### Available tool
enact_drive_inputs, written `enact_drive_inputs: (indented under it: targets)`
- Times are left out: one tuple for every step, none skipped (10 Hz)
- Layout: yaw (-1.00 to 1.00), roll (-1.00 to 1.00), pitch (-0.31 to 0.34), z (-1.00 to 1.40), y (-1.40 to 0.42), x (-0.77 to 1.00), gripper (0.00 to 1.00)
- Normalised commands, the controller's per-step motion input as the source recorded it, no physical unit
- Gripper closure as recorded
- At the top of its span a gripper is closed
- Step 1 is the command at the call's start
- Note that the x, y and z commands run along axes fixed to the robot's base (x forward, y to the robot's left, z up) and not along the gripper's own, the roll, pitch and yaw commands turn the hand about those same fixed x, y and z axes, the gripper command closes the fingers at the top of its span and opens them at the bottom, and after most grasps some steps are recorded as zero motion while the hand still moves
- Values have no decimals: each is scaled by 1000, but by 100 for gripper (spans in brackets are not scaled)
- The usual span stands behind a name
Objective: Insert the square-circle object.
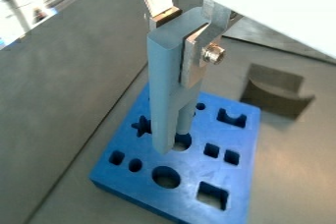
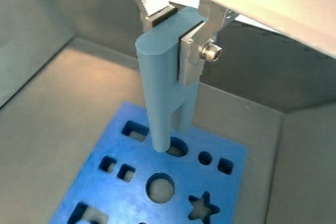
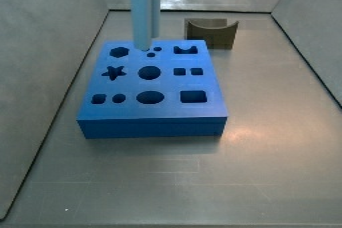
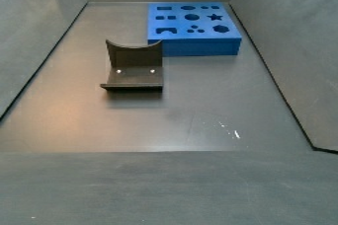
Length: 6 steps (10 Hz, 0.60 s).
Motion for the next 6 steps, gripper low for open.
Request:
enact_drive_inputs:
  targets:
    - [-991, 0, -10, -280, 0, -209, 100]
    - [-1000, 17, 0, -229, 0, -189, 100]
    - [-1000, 23, 0, -214, 0, -166, 100]
    - [-1000, 0, -3, -274, 0, -180, 100]
    - [-997, 0, -16, -300, 0, -200, 100]
    - [-980, 34, 0, -180, 0, -220, 100]
